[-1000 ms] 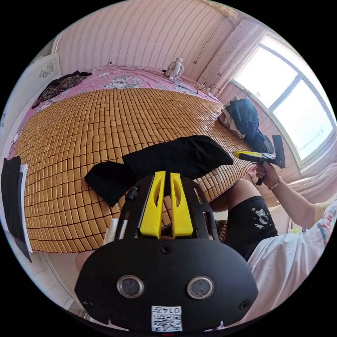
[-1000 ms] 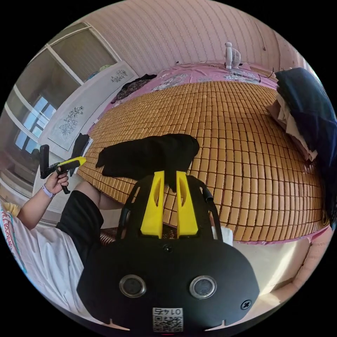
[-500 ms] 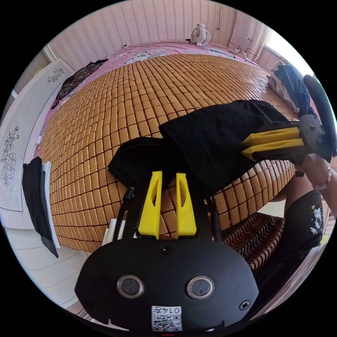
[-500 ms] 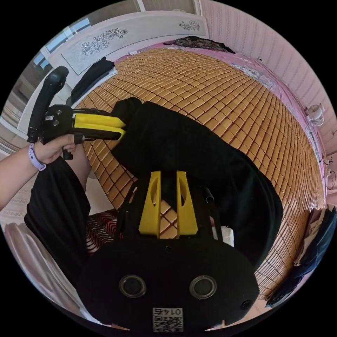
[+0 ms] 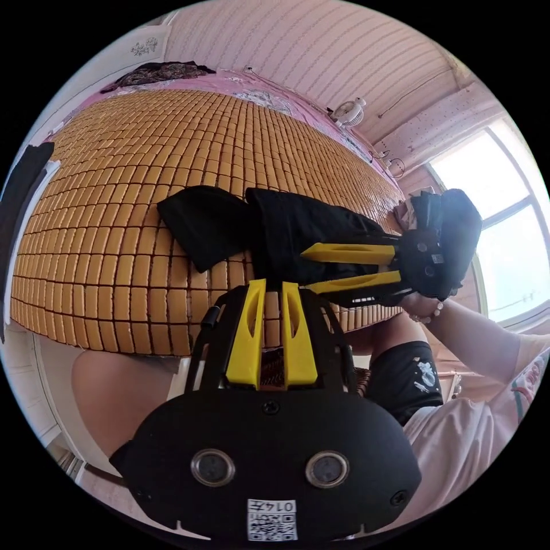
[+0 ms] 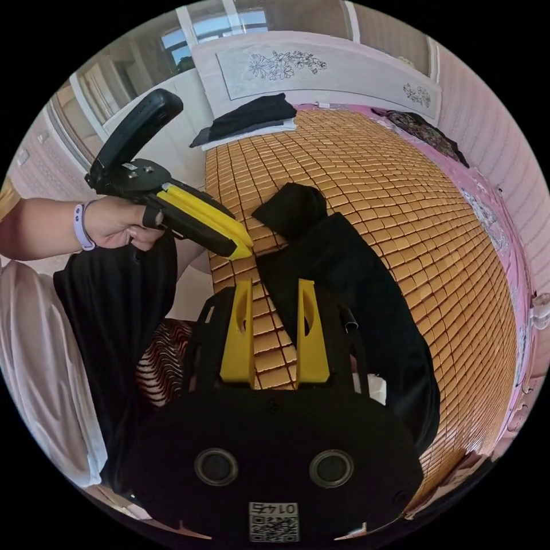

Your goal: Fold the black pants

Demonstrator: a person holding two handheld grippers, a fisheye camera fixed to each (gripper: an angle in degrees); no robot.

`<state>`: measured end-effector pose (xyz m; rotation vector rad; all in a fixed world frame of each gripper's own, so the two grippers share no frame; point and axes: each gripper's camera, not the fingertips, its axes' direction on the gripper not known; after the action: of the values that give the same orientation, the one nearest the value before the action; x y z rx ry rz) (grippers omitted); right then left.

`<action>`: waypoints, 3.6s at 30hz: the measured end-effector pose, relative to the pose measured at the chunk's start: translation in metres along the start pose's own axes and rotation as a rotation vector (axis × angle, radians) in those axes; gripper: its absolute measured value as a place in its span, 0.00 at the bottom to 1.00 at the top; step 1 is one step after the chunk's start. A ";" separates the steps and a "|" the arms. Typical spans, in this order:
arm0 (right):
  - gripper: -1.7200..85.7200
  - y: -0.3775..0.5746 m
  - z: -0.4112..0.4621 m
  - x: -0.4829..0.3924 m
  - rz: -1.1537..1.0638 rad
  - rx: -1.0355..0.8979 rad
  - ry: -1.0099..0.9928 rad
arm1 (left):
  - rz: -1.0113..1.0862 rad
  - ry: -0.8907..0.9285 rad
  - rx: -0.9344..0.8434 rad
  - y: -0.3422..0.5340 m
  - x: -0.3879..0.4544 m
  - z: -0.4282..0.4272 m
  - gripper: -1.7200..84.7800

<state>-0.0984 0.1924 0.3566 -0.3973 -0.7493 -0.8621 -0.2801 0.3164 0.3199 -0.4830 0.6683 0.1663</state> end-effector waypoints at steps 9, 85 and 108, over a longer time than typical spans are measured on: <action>0.02 0.005 -0.025 0.036 0.242 0.060 -0.050 | 0.002 -0.064 -0.007 0.007 -0.021 -0.006 0.15; 0.07 -0.088 -0.090 0.024 0.337 -0.008 0.009 | -0.411 -0.045 0.496 0.077 -0.326 -0.212 0.08; 0.03 0.164 -0.130 0.062 1.007 -0.105 0.291 | 0.206 -0.096 -0.113 -0.097 -0.120 -0.008 0.01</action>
<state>0.1149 0.1808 0.3095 -0.6429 -0.1633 0.0024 -0.3484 0.2276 0.4261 -0.5105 0.6155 0.4206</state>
